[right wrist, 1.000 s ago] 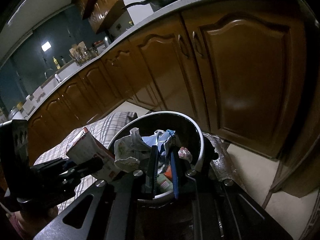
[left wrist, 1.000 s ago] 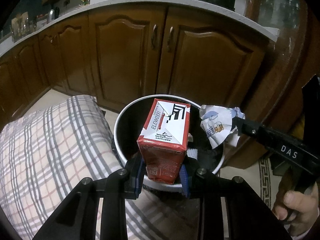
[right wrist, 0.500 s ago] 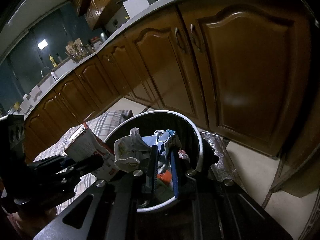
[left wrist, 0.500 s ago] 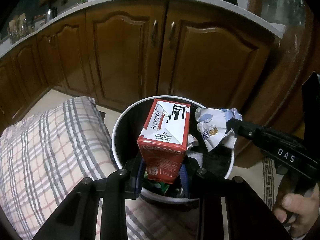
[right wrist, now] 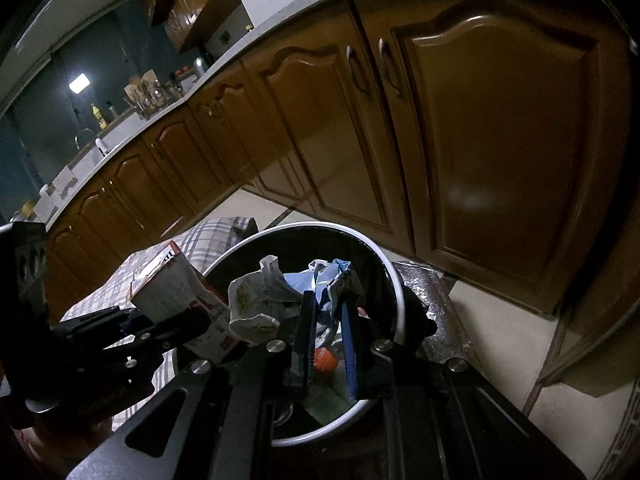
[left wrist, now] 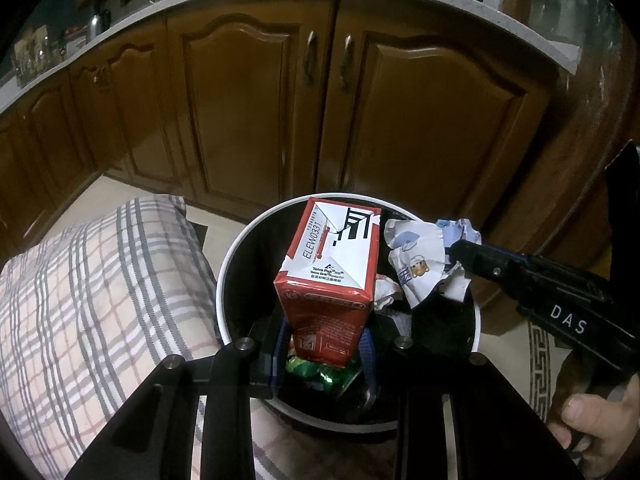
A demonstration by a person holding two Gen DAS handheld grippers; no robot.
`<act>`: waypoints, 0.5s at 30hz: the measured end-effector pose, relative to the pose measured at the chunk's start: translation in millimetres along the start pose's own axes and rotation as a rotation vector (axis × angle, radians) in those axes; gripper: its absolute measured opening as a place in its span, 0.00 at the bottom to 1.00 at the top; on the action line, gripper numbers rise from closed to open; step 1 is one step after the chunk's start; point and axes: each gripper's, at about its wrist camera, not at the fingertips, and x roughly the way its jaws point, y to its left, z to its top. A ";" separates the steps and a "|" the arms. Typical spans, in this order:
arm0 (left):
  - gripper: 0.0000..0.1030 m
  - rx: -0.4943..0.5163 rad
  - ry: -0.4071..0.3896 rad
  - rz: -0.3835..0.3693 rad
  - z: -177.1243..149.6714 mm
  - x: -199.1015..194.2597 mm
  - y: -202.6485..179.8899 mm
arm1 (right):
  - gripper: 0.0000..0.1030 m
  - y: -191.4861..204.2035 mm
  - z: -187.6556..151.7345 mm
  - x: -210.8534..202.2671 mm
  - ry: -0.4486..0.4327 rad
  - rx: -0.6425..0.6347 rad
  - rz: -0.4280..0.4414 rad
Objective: Collect trash
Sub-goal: 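Carry carton and paper over the black bin and open both grippers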
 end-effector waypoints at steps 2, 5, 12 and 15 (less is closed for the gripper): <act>0.28 -0.001 0.008 0.002 1.5 3.0 -0.2 | 0.11 -0.5 0.3 2.3 0.005 0.000 -0.005; 0.28 -0.005 0.020 -0.001 5.0 7.4 -1.3 | 0.11 -1.6 0.6 6.2 0.018 0.002 -0.007; 0.36 -0.002 0.054 0.012 10.2 13.6 -5.2 | 0.16 -3.5 4.8 13.5 0.040 0.001 -0.007; 0.58 -0.009 0.051 0.029 9.5 7.9 -6.4 | 0.29 -6.1 6.6 16.4 0.054 0.014 0.013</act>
